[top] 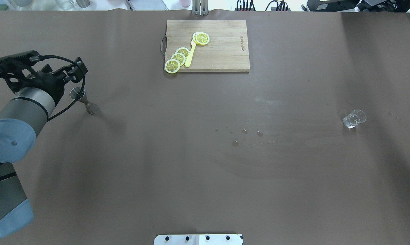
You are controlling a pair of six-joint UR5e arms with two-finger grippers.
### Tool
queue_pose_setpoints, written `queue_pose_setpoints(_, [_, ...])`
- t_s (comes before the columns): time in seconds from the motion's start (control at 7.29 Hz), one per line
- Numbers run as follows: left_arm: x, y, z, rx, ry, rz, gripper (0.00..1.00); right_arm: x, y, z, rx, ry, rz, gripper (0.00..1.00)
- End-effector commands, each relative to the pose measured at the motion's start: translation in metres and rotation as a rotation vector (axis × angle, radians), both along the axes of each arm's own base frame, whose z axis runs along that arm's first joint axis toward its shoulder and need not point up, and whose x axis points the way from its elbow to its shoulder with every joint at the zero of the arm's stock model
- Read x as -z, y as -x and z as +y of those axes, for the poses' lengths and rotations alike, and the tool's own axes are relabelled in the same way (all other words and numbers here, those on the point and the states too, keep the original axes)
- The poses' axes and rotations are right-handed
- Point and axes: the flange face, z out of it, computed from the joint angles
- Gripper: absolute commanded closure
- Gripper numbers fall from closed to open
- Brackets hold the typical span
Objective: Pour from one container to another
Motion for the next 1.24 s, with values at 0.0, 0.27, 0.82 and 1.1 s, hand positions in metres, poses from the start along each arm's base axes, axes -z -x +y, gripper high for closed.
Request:
queue_pose_setpoints(0.0, [-0.031, -0.023, 0.007, 0.129, -0.031, -0.027, 0.02, 0.009, 0.033, 0.000, 0.068, -0.045, -0.004, 0.00])
queue_pose_setpoints(0.27, [-0.040, -0.037, 0.012, 0.181, -0.061, -0.047, 0.02, 0.026, 0.079, -0.002, 0.154, -0.091, -0.007, 0.00])
queue_pose_setpoints(0.82, [-0.066, -0.081, 0.039, 0.230, -0.132, -0.124, 0.02, 0.039, 0.157, 0.005, 0.263, -0.289, 0.058, 0.00])
queue_pose_setpoints(1.1, [-0.085, -0.104, 0.039, 0.224, -0.122, -0.142, 0.02, 0.032, 0.149, 0.023, 0.284, -0.454, 0.009, 0.00])
